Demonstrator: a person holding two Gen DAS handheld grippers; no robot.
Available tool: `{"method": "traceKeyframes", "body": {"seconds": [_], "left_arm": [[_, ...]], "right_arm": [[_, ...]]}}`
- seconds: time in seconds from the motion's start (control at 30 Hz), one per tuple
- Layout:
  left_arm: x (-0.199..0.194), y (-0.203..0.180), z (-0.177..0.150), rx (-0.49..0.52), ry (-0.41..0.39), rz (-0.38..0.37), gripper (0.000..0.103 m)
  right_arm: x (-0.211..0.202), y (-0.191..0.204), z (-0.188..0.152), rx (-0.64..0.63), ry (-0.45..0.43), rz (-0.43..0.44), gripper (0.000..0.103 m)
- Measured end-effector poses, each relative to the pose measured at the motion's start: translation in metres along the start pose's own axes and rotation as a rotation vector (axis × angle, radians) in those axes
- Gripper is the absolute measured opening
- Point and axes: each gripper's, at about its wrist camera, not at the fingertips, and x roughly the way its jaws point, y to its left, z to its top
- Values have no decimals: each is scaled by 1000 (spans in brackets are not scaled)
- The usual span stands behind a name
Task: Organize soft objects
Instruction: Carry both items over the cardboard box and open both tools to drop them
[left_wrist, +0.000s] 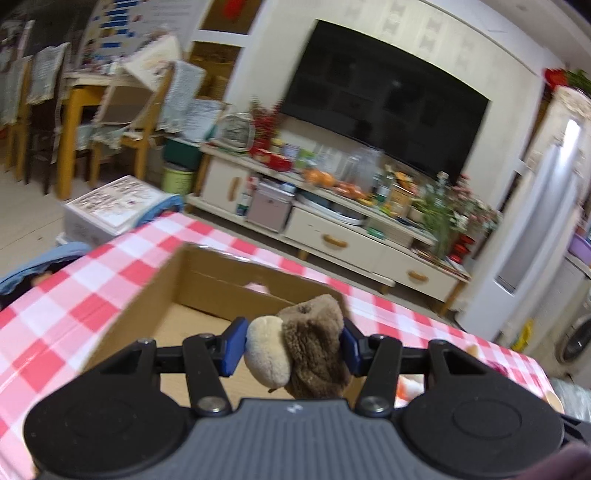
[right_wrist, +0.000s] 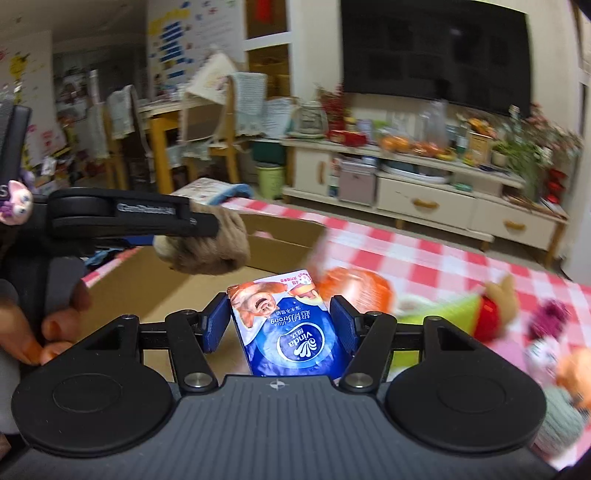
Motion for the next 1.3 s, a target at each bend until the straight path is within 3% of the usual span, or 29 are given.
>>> {"method": "traceKeyframes", "body": {"seconds": [0.37, 0.47, 0.5, 0.53, 0.63, 0.93, 1.3], "left_arm": [[6, 48, 7, -96, 16, 120, 57], [6, 55, 8, -107, 19, 140, 74], [4, 58, 7, -111, 16, 147, 77], [2, 59, 6, -118, 12, 152, 82], [0, 62, 8, -133, -2, 158, 98], [-4, 53, 10, -130, -47, 126, 102], [4, 23, 3, -89, -15, 76, 102]], "right_arm": [[36, 49, 14, -75, 46, 101, 76], [39, 52, 14, -108, 56, 102, 78], [39, 52, 13, -113, 60, 105, 84], [39, 52, 13, -112, 60, 104, 103], [33, 51, 13, -100, 45, 102, 103], [24, 35, 10, -28, 6, 11, 103], [13, 8, 4, 47, -36, -124, 103]]}}
